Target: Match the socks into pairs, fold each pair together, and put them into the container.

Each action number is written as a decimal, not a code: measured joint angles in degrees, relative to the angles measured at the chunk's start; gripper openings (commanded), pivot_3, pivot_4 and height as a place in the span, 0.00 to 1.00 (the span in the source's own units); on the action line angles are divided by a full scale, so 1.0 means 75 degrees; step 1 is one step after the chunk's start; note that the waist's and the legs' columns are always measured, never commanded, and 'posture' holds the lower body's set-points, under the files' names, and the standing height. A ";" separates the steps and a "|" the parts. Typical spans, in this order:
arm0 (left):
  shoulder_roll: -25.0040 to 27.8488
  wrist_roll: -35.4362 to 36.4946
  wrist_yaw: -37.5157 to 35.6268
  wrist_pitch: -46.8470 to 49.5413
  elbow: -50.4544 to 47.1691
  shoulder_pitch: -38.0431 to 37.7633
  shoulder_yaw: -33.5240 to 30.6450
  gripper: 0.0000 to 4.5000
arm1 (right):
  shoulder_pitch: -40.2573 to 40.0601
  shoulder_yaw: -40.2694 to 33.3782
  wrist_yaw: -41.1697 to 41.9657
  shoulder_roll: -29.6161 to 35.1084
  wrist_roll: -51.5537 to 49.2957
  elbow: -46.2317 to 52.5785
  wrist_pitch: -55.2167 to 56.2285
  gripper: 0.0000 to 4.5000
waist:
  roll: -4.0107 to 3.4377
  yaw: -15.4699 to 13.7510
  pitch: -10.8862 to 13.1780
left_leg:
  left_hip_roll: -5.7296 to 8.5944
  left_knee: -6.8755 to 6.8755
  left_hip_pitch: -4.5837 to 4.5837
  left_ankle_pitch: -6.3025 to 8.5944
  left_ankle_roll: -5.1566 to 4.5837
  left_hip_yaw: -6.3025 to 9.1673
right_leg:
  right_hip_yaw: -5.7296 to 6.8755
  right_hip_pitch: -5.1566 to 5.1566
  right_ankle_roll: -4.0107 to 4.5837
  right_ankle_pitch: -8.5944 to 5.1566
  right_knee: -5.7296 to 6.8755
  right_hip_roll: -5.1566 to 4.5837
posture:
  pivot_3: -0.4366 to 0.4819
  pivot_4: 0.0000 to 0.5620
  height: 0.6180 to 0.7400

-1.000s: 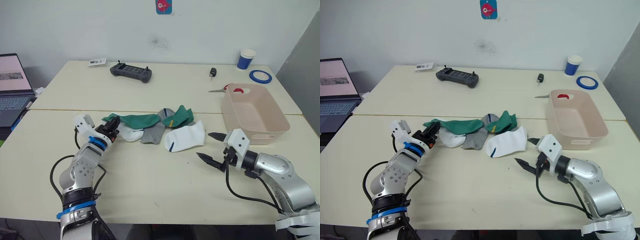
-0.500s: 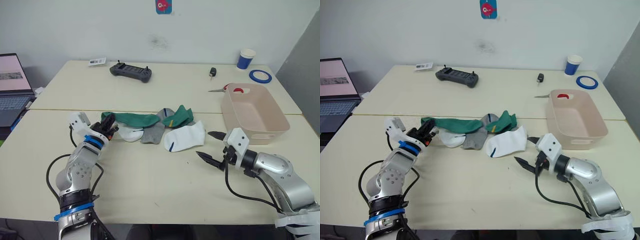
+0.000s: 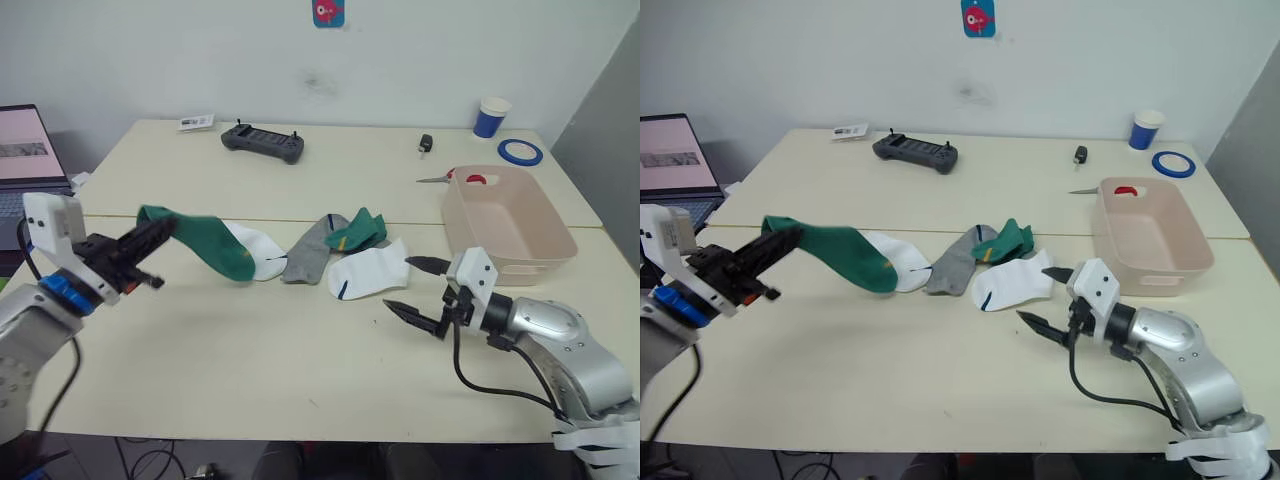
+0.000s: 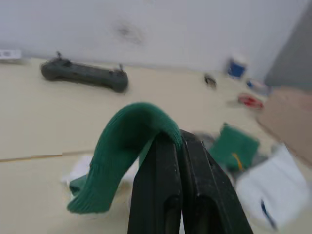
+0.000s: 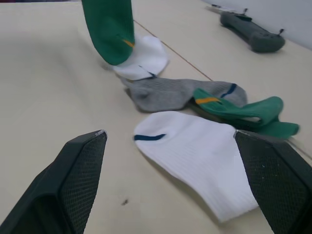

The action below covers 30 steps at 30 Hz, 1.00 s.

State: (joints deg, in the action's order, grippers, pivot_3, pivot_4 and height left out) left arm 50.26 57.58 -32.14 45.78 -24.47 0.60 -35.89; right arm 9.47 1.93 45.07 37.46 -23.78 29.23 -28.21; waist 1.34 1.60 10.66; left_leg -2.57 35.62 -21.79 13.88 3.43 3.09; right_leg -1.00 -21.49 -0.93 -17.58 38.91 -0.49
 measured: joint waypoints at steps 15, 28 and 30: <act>-0.2160 -0.1673 -0.0453 -0.0155 -0.0951 0.0366 0.5702 0.02 | -0.1328 -0.0988 0.0815 0.1717 -0.0598 0.0862 -0.0685 1.00 | -0.0009 -0.0078 0.0018 | 0.0007 0.0038 -0.0017 0.0002 -0.0005 -0.0006 | -0.0006 0.0002 -0.0010 0.0018 -0.0003 0.0013 | 0.48 0.27 1.00; -0.2739 -0.3477 -0.1654 -0.1537 0.0019 0.1095 0.7208 0.28 | -0.1637 -0.1611 0.0611 0.1897 -0.0774 0.1265 -0.1120 1.00 | -0.0008 -0.0016 0.0018 | -0.0005 0.0039 -0.0018 0.0002 -0.0008 -0.0008 | -0.0001 -0.0004 -0.0006 0.0018 -0.0004 0.0035 | 0.48 0.27 1.00; -0.2601 -0.3474 -0.1728 -0.1533 -0.0145 0.1013 0.7130 0.42 | -0.1638 -0.1613 0.0605 0.1897 -0.0789 0.1278 -0.1153 1.00 | -0.0009 -0.0013 0.0018 | -0.0007 0.0038 -0.0017 0.0002 -0.0008 -0.0005 | -0.0003 -0.0004 -0.0006 0.0018 -0.0003 0.0035 | 0.48 0.27 1.00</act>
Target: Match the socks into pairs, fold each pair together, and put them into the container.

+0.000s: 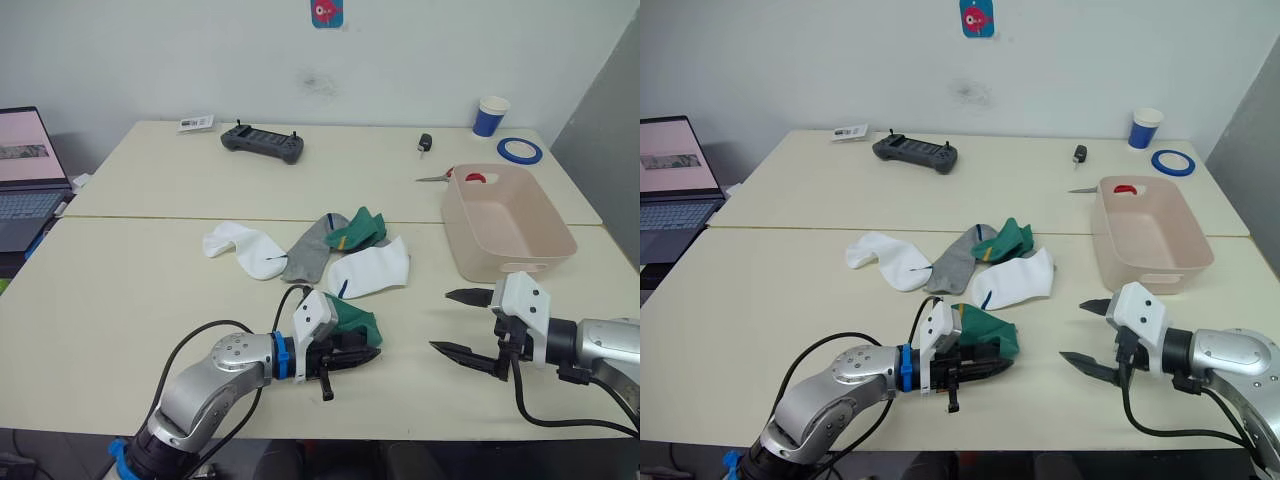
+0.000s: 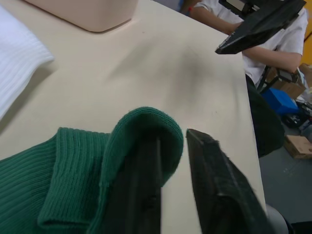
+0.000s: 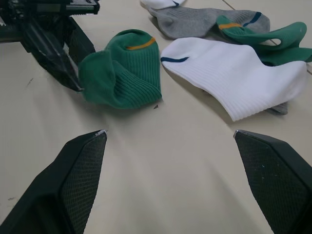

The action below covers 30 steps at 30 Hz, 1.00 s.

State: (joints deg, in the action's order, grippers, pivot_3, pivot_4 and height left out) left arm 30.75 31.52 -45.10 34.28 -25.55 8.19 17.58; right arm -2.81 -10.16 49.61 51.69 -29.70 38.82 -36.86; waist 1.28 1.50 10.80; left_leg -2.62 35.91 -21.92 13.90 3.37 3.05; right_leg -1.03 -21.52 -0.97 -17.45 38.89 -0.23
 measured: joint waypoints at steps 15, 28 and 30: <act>0.1479 0.1750 -0.0065 0.0539 -0.0453 -0.0919 -0.3811 1.00 | 0.0253 0.0040 -0.0051 -0.0004 0.0082 -0.0212 0.0108 1.00 | 0.0000 0.0005 0.0001 | -0.0004 0.0000 0.0004 0.0000 0.0000 0.0002 | 0.0005 -0.0001 0.0001 -0.0001 0.0002 -0.0001 | 0.48 0.27 1.00; 0.0631 -0.0073 0.0235 -0.0164 0.2060 -0.0180 -0.2698 1.00 | 0.0431 0.0317 -0.0304 -0.0186 -0.0015 0.0081 0.0038 1.00 | 0.0002 -0.0032 0.0001 | -0.0003 0.0001 -0.0009 0.0000 0.0000 -0.0001 | 0.0005 -0.0010 0.0001 0.0001 0.0002 -0.0003 | 0.48 0.27 1.00; 0.0514 -0.0249 0.0189 -0.0165 0.2279 0.0105 -0.2433 1.00 | 0.0366 0.0310 -0.0315 -0.0187 -0.0044 0.0135 0.0028 1.00 | 0.0002 -0.0023 0.0001 | -0.0003 0.0001 -0.0008 0.0000 0.0000 -0.0001 | 0.0005 -0.0010 0.0001 0.0001 0.0004 -0.0001 | 0.48 0.27 1.00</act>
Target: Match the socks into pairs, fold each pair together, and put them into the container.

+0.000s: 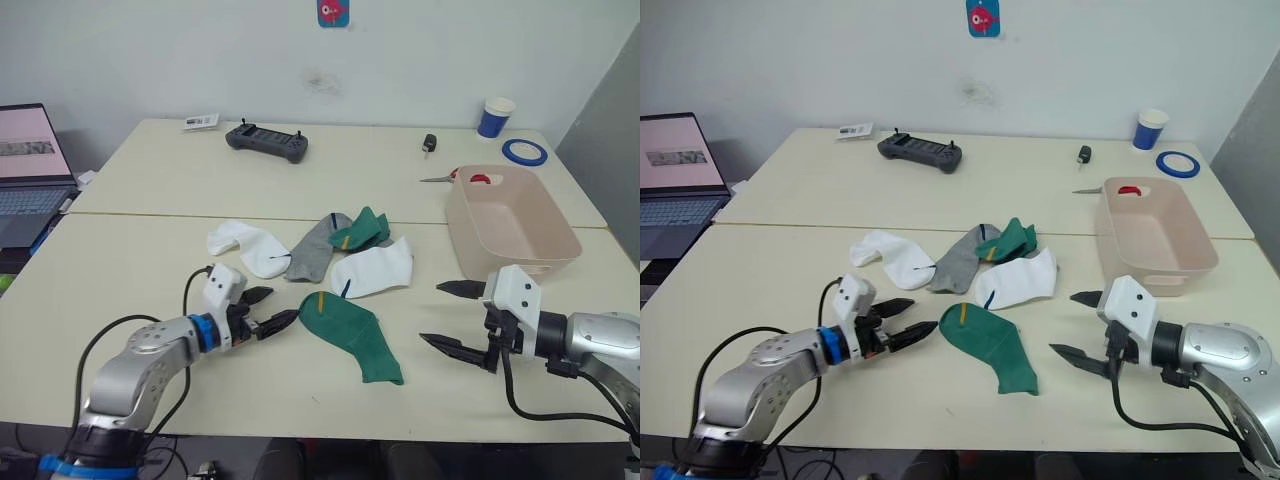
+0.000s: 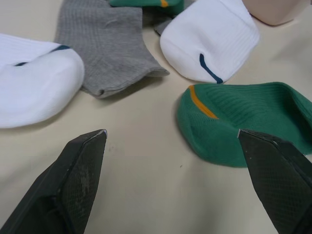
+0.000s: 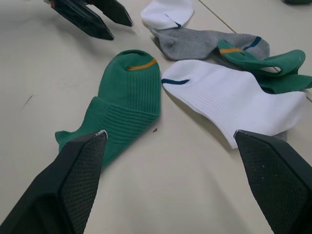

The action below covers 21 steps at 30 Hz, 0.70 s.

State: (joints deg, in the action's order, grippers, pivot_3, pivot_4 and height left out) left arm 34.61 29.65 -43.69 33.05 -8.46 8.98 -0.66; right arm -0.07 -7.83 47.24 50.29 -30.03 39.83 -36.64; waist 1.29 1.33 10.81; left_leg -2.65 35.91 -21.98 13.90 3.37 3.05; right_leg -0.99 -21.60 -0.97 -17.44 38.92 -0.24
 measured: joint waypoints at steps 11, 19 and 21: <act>-0.0483 -0.0621 -0.0098 -0.0060 0.0617 0.0692 0.0684 0.58 | -0.0457 -0.0006 -0.0221 -0.0016 -0.0030 0.0283 -0.0004 1.00 | -0.0001 0.0011 -0.0001 | 0.0001 0.0003 0.0002 0.0000 0.0000 -0.0002 | 0.0001 0.0001 -0.0001 0.0000 0.0004 0.0001 | 0.48 0.27 1.00; -0.0492 -0.0623 -0.0188 0.0215 0.0611 0.0715 0.0772 0.02 | -0.0462 0.0042 -0.0369 -0.0117 0.0011 0.0313 0.0014 1.00 | 0.0000 0.0020 -0.0002 | 0.0002 0.0004 0.0003 0.0000 0.0000 -0.0002 | 0.0002 0.0004 -0.0002 0.0001 0.0003 0.0000 | 0.48 0.27 1.00; -0.0512 -0.0611 -0.0224 0.0250 0.0540 0.0661 0.0790 0.01 | -0.0456 0.0134 -0.0377 -0.0159 0.0013 0.0354 0.0014 1.00 | 0.0000 0.0021 -0.0002 | 0.0002 0.0005 0.0003 0.0000 0.0000 -0.0002 | 0.0002 0.0004 -0.0002 0.0001 0.0003 0.0000 | 0.48 0.27 1.00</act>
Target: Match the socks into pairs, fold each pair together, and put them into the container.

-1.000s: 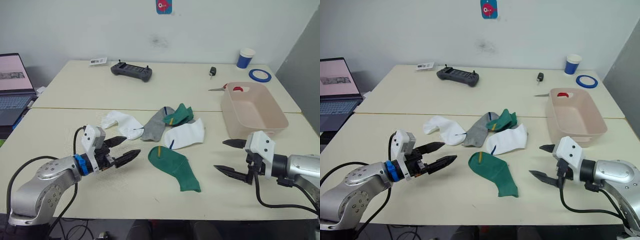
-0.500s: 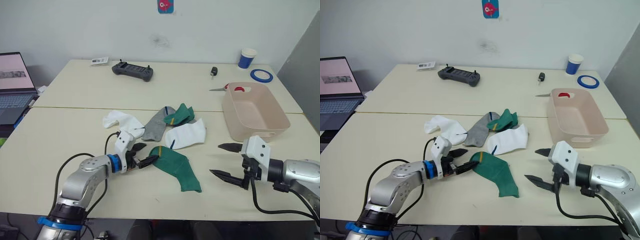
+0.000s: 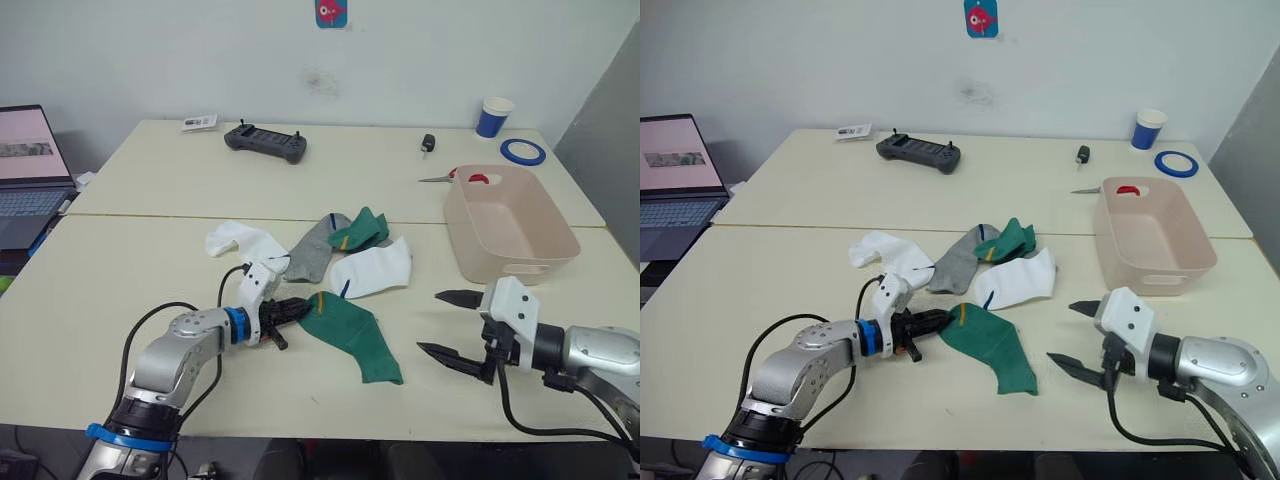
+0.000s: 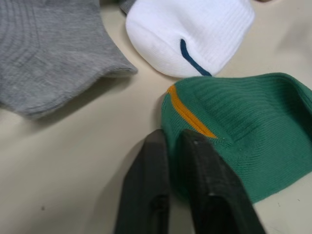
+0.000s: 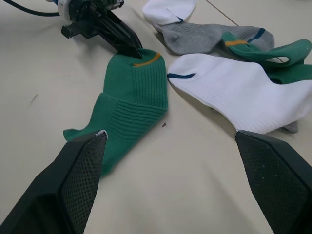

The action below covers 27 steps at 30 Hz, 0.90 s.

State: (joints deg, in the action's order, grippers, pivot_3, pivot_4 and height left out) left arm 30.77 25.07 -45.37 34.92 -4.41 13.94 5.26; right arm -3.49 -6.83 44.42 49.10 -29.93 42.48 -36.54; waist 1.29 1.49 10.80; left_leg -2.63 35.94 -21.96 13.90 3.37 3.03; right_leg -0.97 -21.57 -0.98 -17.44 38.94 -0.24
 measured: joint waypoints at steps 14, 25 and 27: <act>0.0263 0.1879 0.0947 0.1899 -0.2756 -0.2599 -0.2489 0.01 | -0.0730 0.2335 -0.0566 -0.0708 0.1971 0.0099 0.1424 1.00 | 0.0009 0.0000 -0.0005 | -0.0004 0.0001 0.0006 -0.0001 0.0003 0.0018 | -0.0010 0.0004 0.0004 0.0002 0.0004 -0.0003 | 0.48 0.27 1.00; -0.0126 0.2028 0.1619 0.2020 -0.3546 -0.3090 -0.2024 0.01 | 0.0102 0.4126 -0.0738 -0.1363 0.4663 -0.2001 0.4213 1.00 | 0.0012 0.0005 -0.0008 | 0.0002 0.0003 0.0007 -0.0001 0.0004 0.0018 | -0.0020 0.0010 -0.0001 0.0008 0.0001 0.0002 | 0.48 0.27 1.00; -0.0120 0.2025 0.1634 0.2019 -0.3545 -0.3123 -0.1995 0.01 | 0.0265 0.4141 -0.0750 -0.1617 0.4743 -0.2139 0.4242 1.00 | 0.0013 0.0004 -0.0007 | -0.0003 0.0003 0.0007 -0.0001 0.0004 0.0022 | -0.0021 0.0010 0.0000 0.0008 0.0002 0.0006 | 0.48 0.27 1.00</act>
State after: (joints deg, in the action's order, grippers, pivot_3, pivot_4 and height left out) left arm 29.86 40.26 -33.11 50.06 -31.00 -9.48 -9.70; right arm -1.51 24.23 38.79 36.97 5.64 26.44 -4.72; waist 1.39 1.52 10.74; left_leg -2.65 35.97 -21.91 13.89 3.40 3.20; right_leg -1.13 -21.49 -0.98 -17.38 38.95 -0.20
